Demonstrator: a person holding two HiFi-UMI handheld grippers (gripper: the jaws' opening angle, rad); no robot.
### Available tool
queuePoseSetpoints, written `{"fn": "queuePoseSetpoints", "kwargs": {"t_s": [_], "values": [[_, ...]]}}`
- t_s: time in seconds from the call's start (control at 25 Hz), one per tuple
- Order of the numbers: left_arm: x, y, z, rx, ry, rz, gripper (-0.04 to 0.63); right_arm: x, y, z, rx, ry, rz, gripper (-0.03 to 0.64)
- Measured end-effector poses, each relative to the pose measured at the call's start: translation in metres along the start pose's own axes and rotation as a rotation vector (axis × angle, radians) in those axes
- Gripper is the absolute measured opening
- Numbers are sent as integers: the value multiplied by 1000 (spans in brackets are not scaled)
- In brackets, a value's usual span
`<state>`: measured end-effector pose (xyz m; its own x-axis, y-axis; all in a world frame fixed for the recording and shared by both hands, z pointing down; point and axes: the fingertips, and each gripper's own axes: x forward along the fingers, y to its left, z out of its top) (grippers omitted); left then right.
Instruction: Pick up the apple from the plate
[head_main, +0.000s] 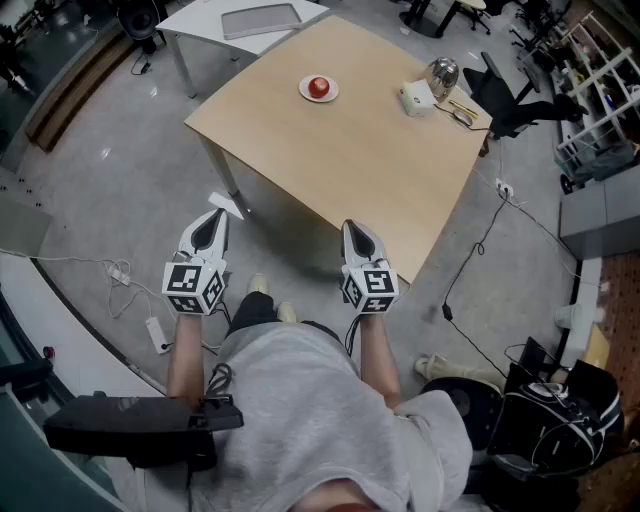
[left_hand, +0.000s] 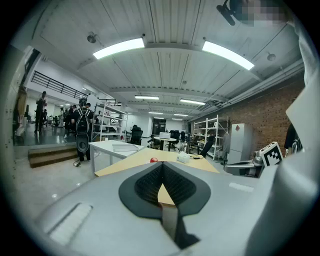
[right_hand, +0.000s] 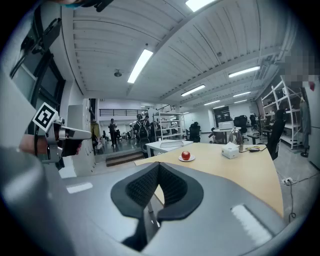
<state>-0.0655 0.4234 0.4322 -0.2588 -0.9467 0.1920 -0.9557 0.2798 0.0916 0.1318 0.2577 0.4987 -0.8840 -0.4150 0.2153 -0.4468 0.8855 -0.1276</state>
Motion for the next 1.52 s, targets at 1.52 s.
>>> {"fn": "queuePoseSetpoints", "kwargs": {"t_s": [1.52], "values": [[266, 97, 14, -32, 91, -119, 20, 240, -91, 38, 17, 48, -64, 6]]}}
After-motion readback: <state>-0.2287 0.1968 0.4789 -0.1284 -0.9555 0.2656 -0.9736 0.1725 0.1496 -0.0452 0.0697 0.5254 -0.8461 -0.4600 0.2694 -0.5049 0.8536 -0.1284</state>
